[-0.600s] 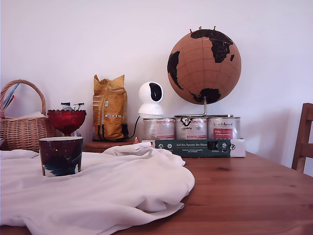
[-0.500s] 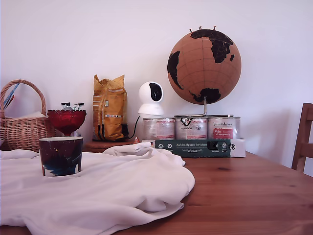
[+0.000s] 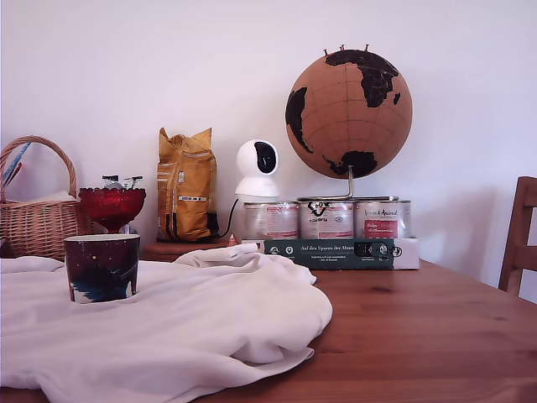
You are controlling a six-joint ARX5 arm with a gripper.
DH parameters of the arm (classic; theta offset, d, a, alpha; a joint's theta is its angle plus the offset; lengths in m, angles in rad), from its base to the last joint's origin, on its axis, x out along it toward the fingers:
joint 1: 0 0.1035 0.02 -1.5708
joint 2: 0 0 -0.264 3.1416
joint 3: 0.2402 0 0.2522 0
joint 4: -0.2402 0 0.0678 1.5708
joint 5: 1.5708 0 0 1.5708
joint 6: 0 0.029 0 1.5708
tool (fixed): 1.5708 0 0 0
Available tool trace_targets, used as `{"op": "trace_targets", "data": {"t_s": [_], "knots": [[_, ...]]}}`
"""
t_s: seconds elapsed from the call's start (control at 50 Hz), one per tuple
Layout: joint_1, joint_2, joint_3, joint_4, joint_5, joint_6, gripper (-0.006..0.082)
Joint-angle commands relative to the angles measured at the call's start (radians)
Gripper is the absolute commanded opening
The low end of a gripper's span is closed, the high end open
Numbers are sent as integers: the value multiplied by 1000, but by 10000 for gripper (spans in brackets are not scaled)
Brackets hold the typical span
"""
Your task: Pick the blue coffee capsule and place it inside the red coffee cup
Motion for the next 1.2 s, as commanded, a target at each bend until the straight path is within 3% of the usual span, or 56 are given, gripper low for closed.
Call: {"op": "trace_targets", "data": {"t_s": [0.0,0.24,0.42,0.5,0.62,0.68,0.94,1.18], "knots": [[5,31,59,17,0,-5,-19],[5,261,169,49,-45,-5,-17],[6,490,267,48,-113,-5,83],[8,605,318,47,-139,-8,213],[8,772,412,-2,-138,-8,608],[8,853,463,-48,-134,-7,690],[19,1150,659,-174,-129,-8,693],[101,1334,817,-293,-66,-8,694]]}}
